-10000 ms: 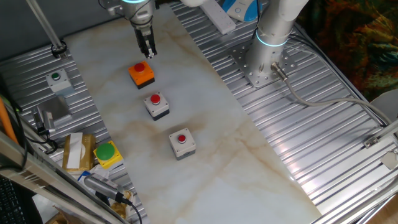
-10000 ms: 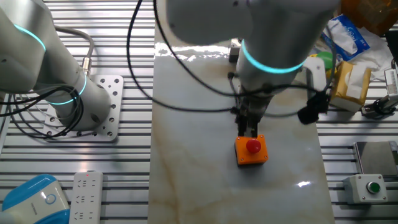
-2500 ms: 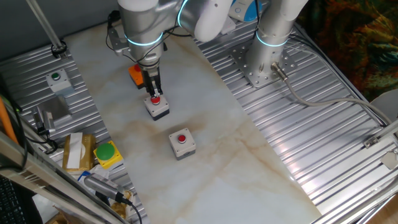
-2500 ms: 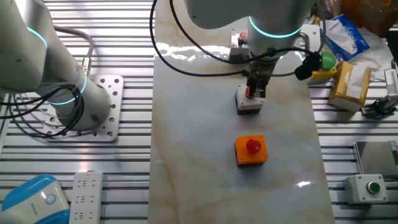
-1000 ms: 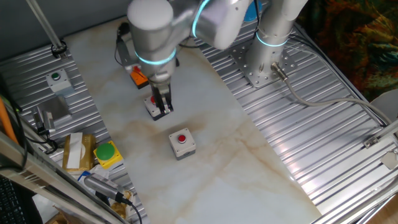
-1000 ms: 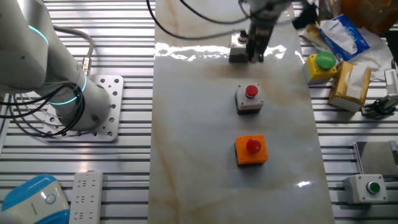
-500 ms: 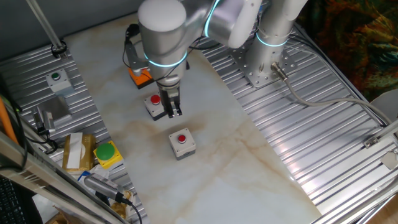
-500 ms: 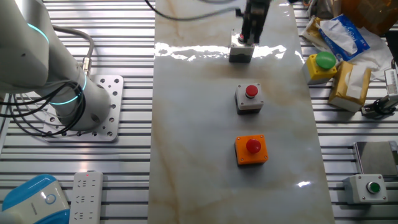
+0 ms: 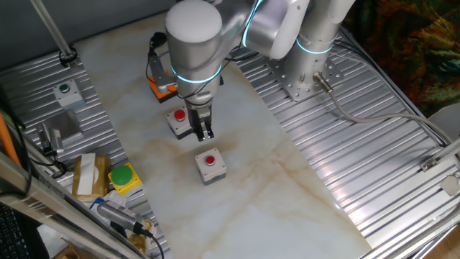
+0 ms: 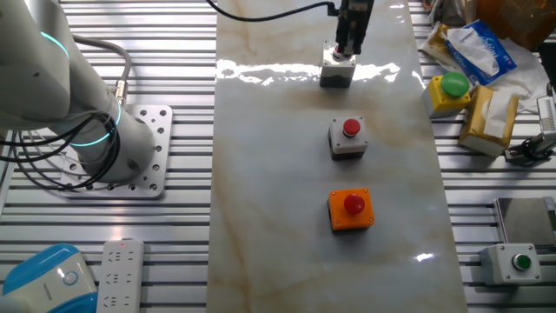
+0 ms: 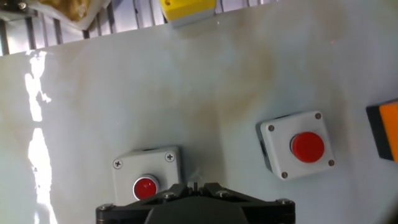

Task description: Press three buttons from left to right in sequence

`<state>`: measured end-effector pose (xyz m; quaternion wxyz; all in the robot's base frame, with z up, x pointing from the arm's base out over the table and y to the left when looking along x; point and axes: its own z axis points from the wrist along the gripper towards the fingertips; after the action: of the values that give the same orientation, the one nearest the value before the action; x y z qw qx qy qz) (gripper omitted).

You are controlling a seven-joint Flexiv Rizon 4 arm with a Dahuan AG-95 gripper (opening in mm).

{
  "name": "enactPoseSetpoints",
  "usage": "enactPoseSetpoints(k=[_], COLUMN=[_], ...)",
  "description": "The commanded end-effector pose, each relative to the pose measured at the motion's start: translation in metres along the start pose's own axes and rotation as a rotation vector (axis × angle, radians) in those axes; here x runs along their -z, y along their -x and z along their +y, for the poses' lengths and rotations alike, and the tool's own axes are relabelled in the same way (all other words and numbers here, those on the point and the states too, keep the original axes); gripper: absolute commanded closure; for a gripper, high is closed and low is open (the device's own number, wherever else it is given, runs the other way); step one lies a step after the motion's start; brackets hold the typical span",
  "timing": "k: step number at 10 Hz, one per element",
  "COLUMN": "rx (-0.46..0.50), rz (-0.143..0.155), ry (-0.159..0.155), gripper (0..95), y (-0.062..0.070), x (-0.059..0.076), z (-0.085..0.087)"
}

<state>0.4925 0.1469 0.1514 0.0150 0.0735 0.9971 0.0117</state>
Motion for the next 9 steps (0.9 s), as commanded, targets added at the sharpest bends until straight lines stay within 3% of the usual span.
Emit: enactPoseSetpoints(k=[1,4,7,9], rx=[-0.022,0.003,0.062,0.099], rz=[-0.004,0.000,0.012,0.016], ry=[-0.007,-0.009,0.000,0.002], gripper=[95.0,95.0,95.0,95.0], y=[0.001,0.003,0.008,0.009], x=[-0.001,0.000,0.004,0.004], z=[-0.002,-0.008,-0.034,-0.040])
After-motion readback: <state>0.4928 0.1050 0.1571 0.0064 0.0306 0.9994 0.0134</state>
